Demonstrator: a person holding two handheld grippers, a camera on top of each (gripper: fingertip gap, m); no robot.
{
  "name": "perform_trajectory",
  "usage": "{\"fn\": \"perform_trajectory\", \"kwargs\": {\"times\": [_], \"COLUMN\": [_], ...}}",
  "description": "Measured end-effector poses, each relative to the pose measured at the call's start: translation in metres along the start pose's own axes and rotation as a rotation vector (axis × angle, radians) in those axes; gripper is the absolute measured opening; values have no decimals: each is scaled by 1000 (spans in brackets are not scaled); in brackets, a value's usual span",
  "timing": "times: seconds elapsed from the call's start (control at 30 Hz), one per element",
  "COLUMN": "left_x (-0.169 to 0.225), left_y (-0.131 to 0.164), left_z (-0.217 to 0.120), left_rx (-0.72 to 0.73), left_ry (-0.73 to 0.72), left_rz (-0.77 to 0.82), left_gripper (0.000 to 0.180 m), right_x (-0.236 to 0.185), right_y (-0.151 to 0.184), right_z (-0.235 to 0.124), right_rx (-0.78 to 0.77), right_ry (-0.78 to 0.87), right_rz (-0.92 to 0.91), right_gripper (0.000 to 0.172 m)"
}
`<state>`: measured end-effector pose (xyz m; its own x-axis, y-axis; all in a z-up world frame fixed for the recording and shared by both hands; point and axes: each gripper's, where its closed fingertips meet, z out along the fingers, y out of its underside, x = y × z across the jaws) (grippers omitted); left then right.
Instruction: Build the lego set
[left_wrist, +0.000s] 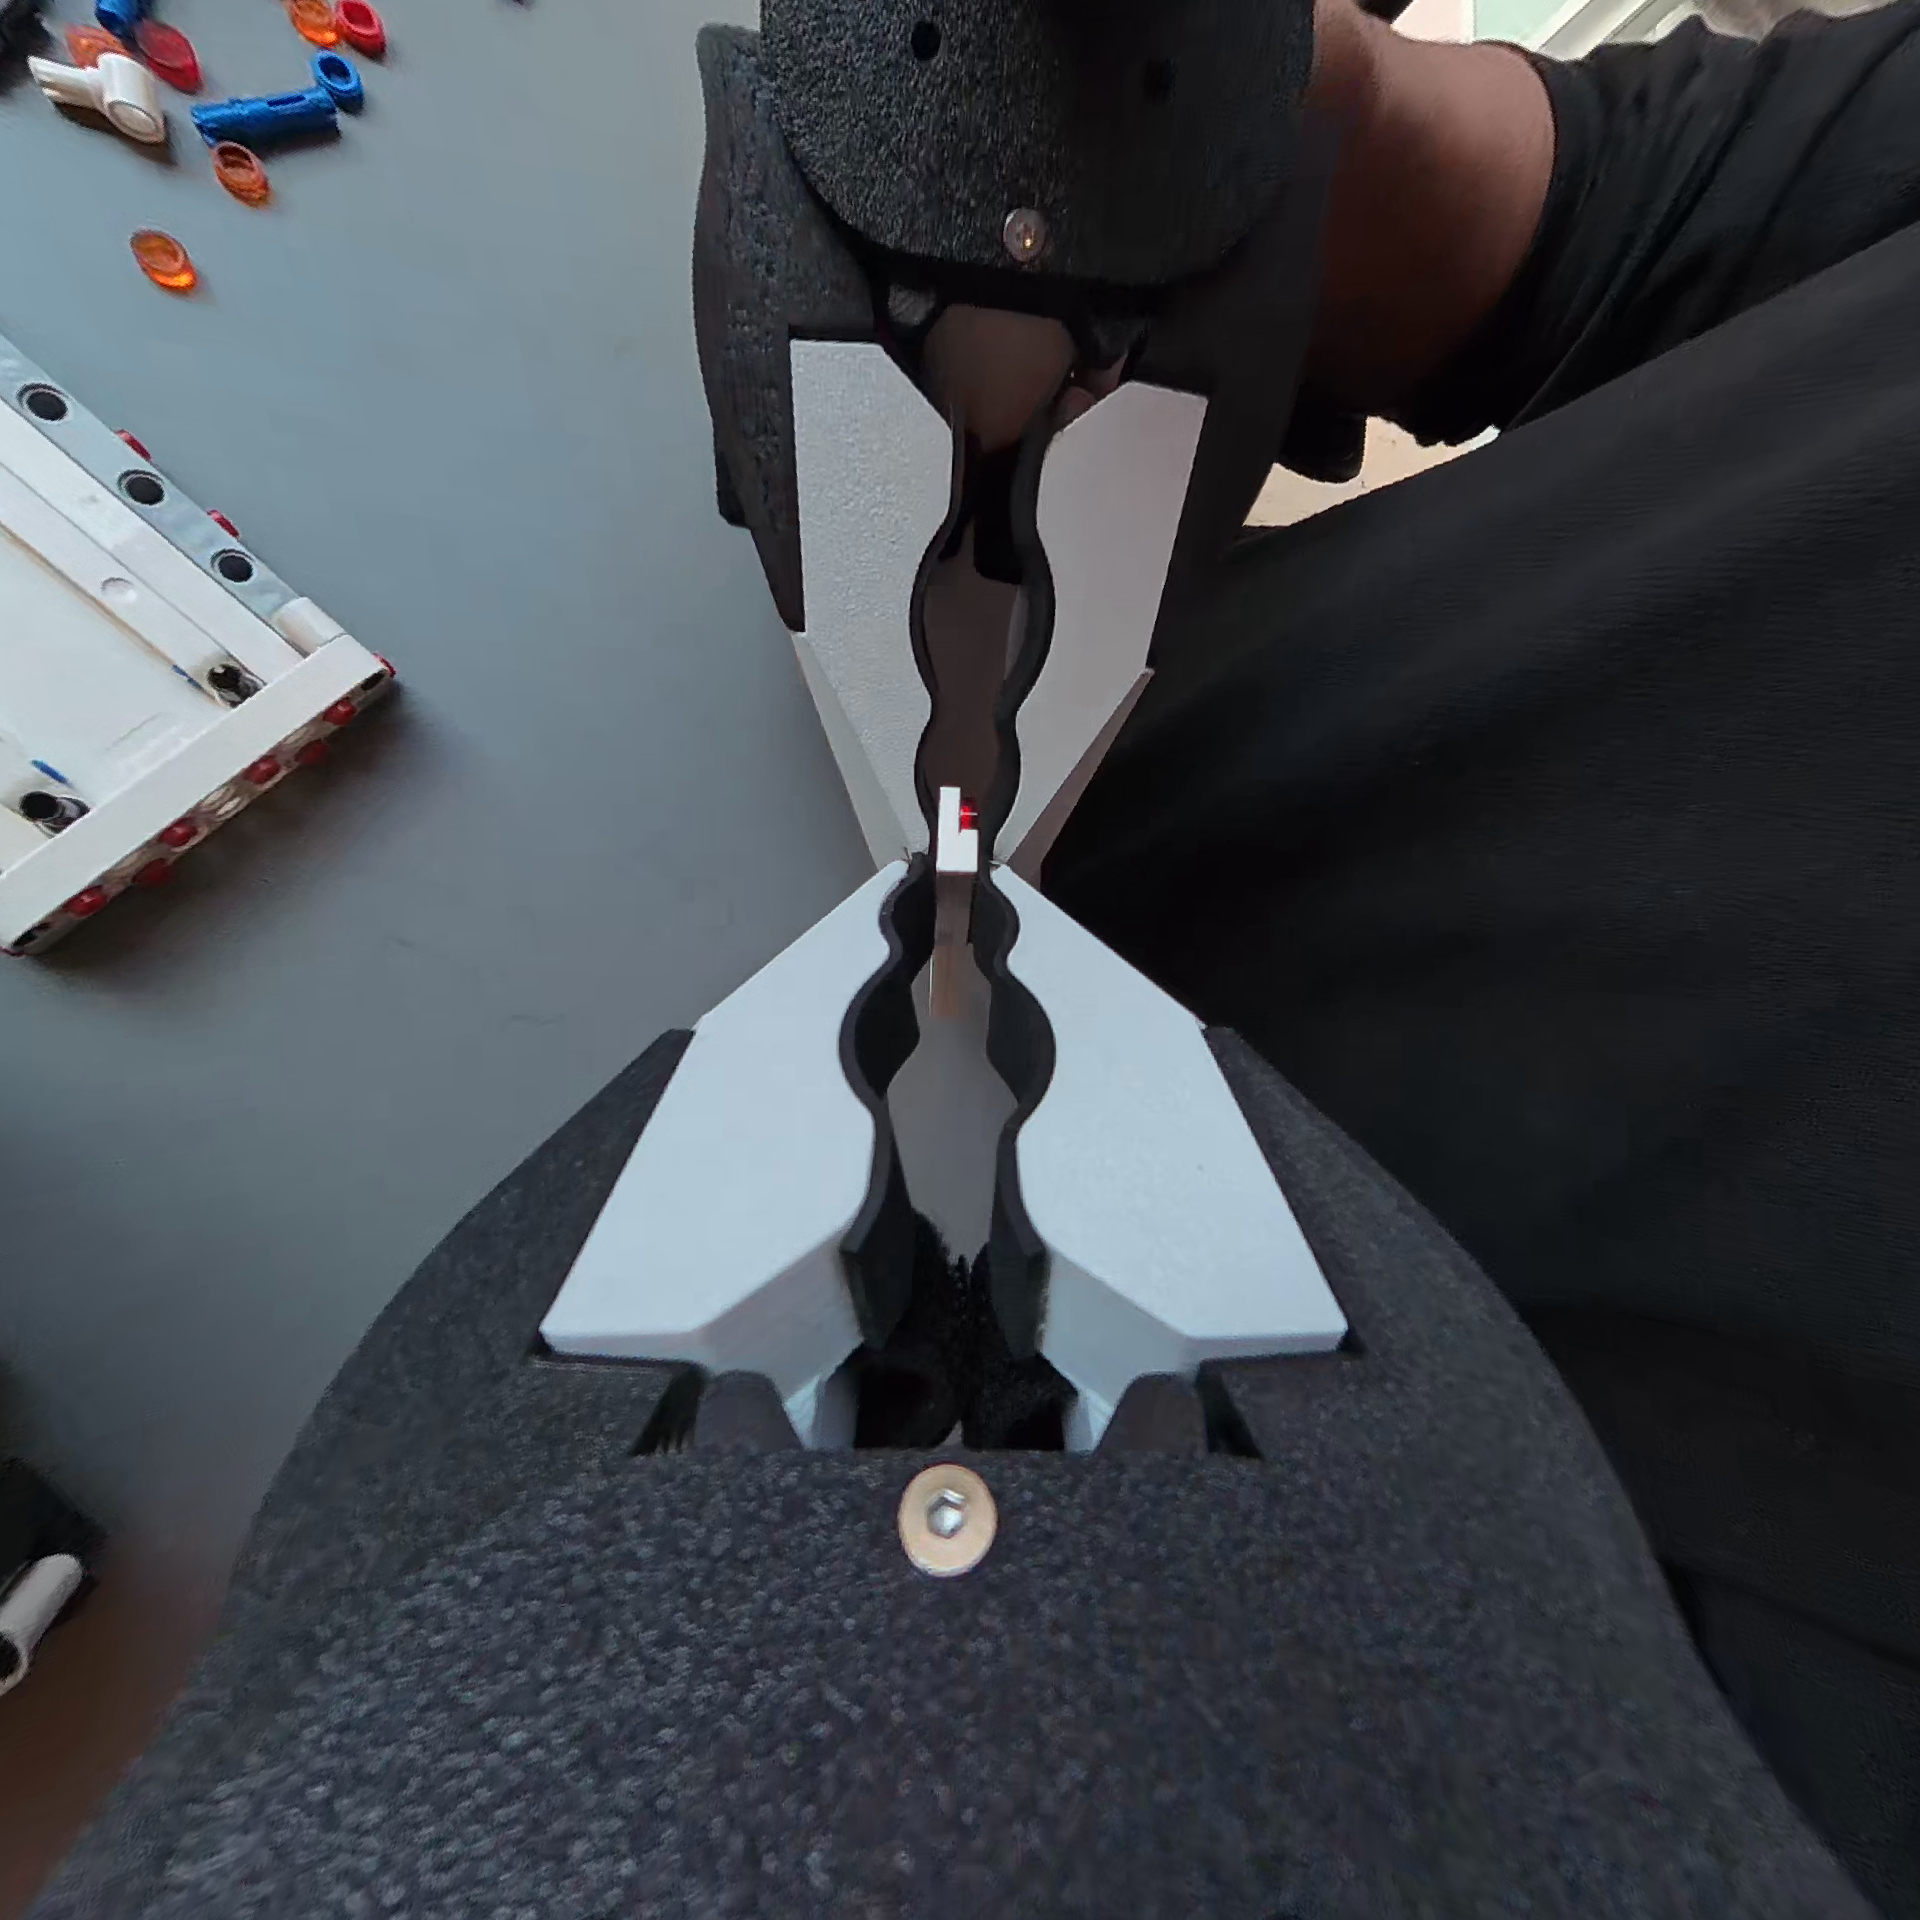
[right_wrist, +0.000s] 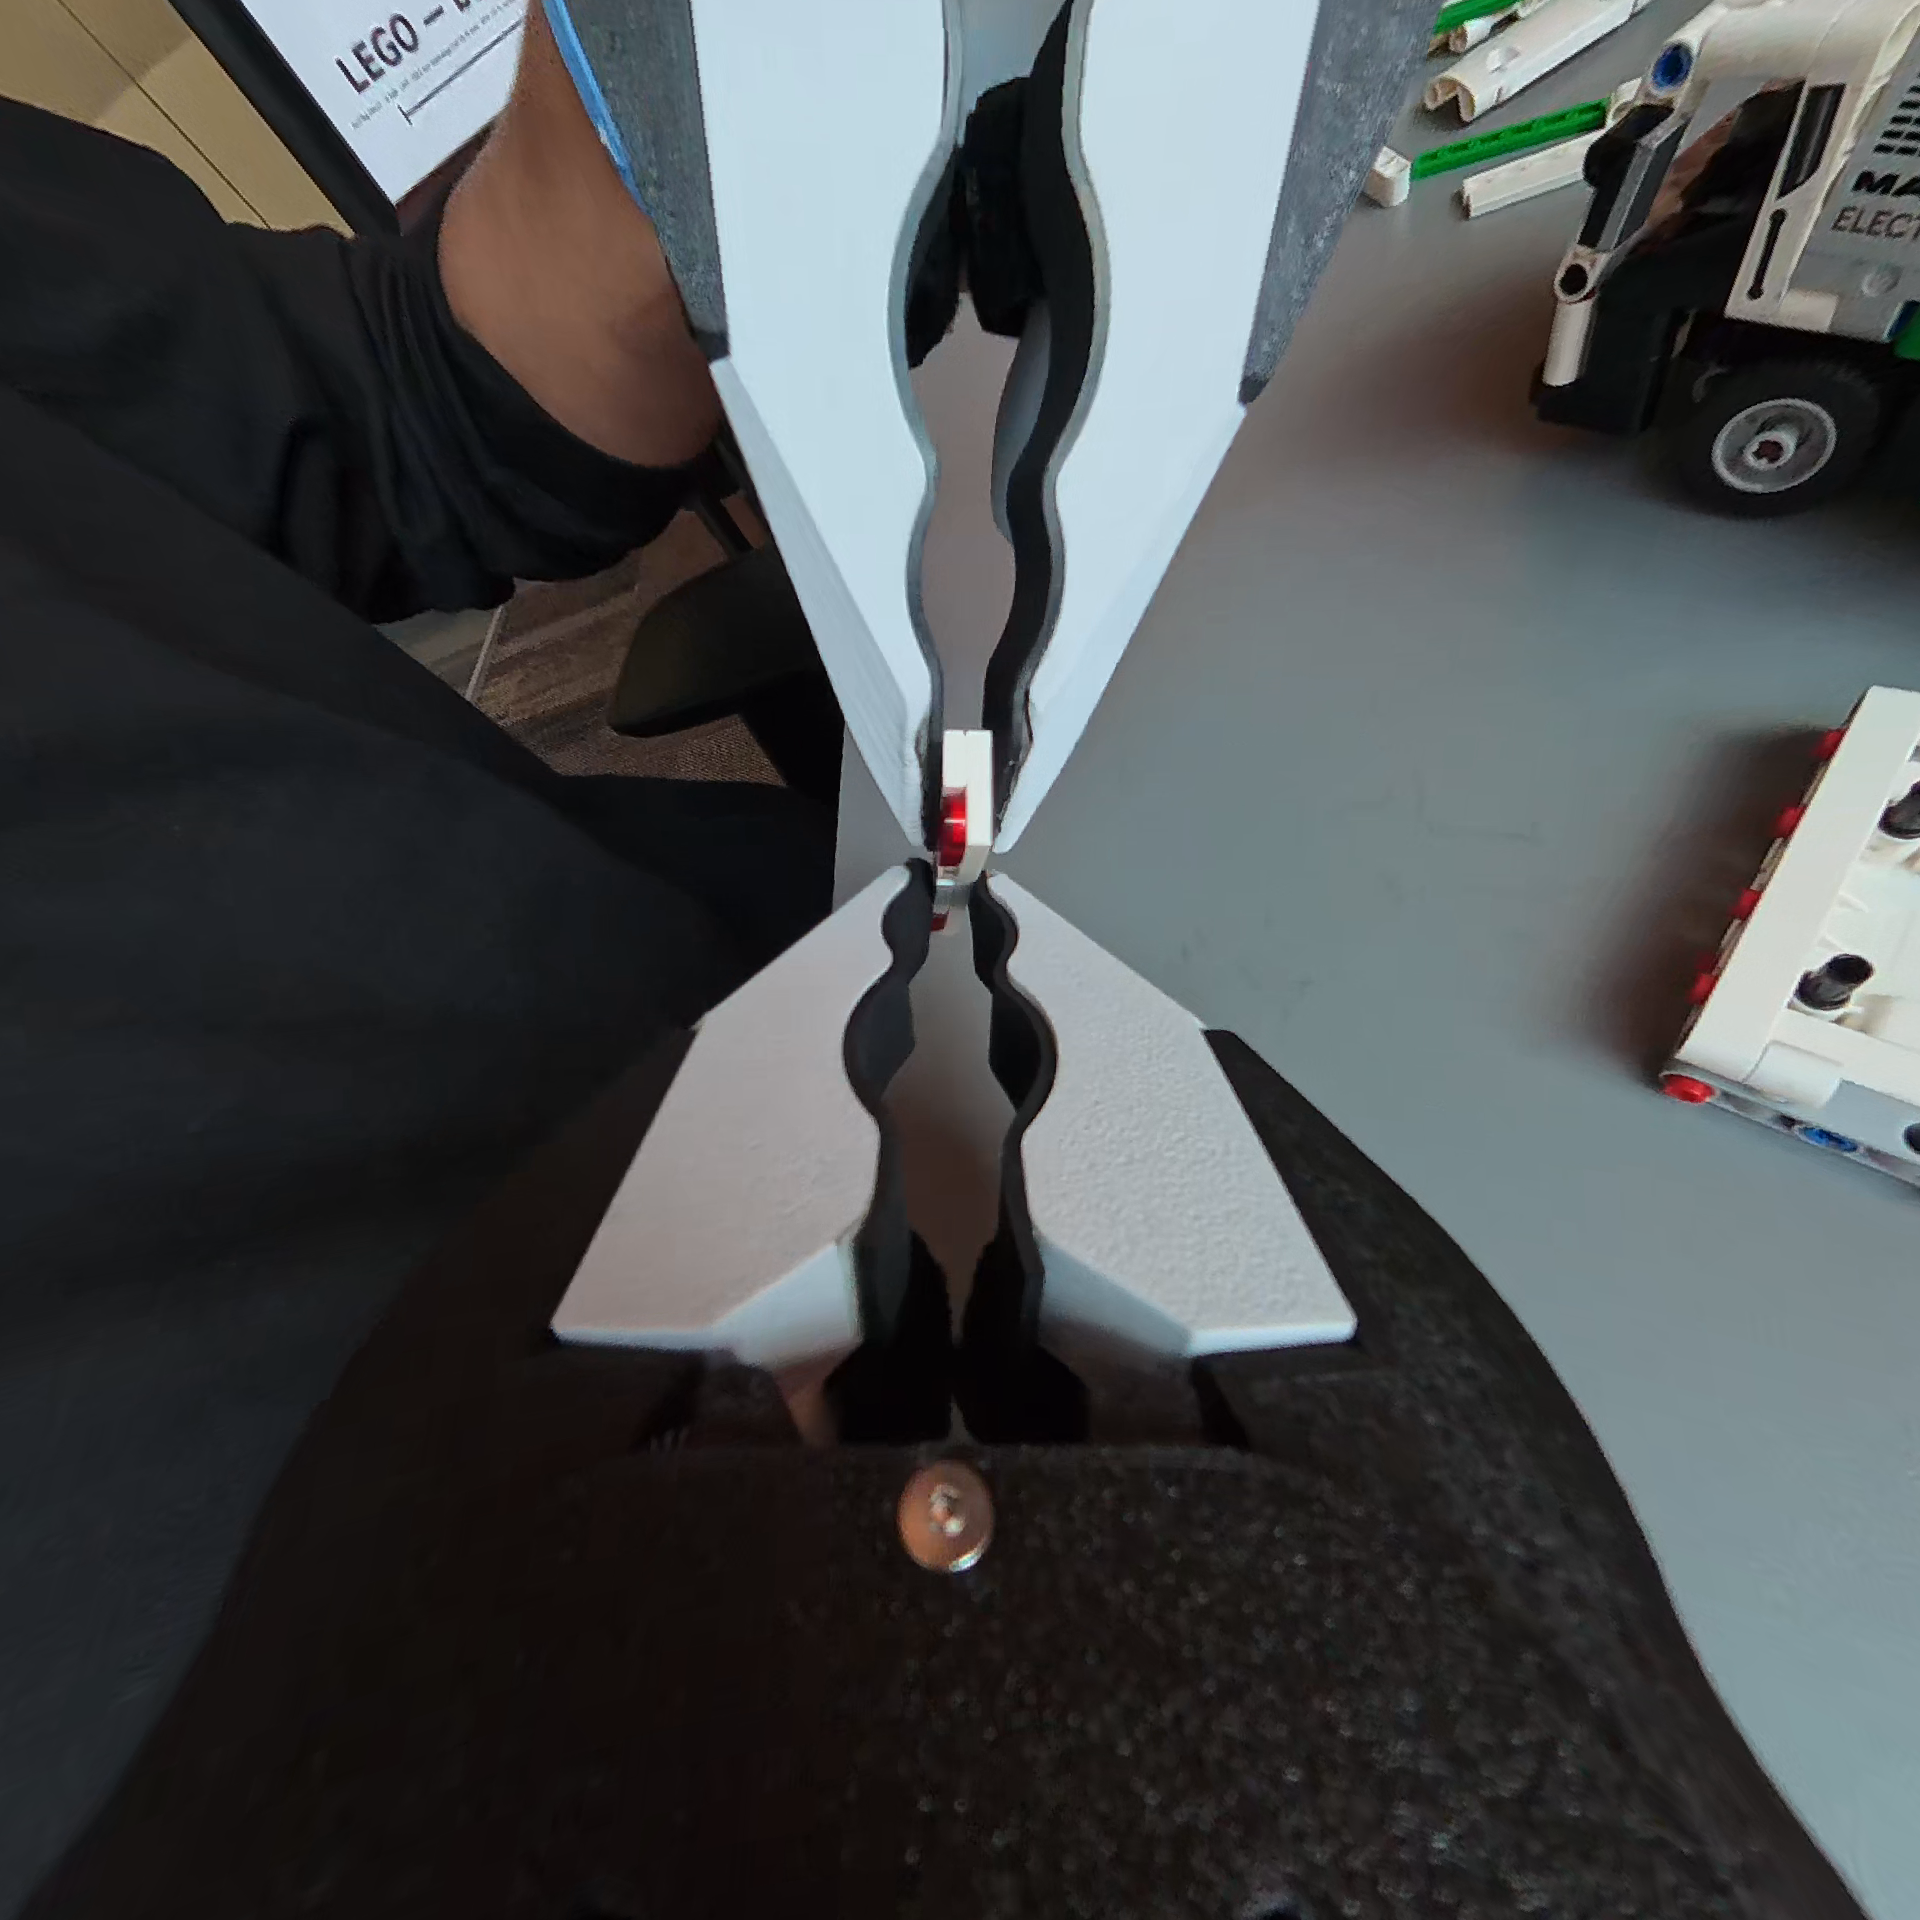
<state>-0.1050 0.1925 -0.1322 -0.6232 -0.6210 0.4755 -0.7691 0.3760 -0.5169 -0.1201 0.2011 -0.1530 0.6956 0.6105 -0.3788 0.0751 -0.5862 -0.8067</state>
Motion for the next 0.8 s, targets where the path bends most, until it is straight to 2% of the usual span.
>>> {"fn": "perform_trajectory", "kwargs": {"times": [0.2, 0.23, 0.3, 0.4, 0.5, 0.57, 0.63, 0.67, 0.73, 0.8], "left_x": [-1, -2, -6, -13, -9, -5, -8, -8, -8, -15], "left_y": [-5, -8, -15, -12, -9, -10, -13, -13, -8, -4], "left_z": [3, 0, -13, -29, -27, -23, -26, -28, -27, -23], "left_rx": [-21, 1, 89, 212, 305, 348, 396, 416, 402, 380], "left_ry": [-31, -46, -83, -120, -76, -50, -58, -36, 13, 0], "left_rz": [56, 66, 87, 99, 101, 110, 98, 81, 36, 9], "left_gripper": [6, 10, 31, 36, 33, 25, 7, 5, 5, 5], "right_x": [2, 3, 3, 15, 12, 16, 15, 13, 10, 11], "right_y": [3, 0, -10, -32, -48, -49, -52, -54, -49, -41], "right_z": [-2, -4, -11, -29, -38, -34, -34, -35, -31, -29], "right_rx": [5, 31, 104, 270, 416, 429, 449, 458, 423, 365], "right_ry": [4, 3, -14, 9, -62, -54, -67, -81, -104, -88], "right_rz": [-23, -16, 13, 101, 176, 196, 206, 211, 214, 200], "right_gripper": [5, 5, 5, 5, 5, 5, 5, 5, 6, 17]}}
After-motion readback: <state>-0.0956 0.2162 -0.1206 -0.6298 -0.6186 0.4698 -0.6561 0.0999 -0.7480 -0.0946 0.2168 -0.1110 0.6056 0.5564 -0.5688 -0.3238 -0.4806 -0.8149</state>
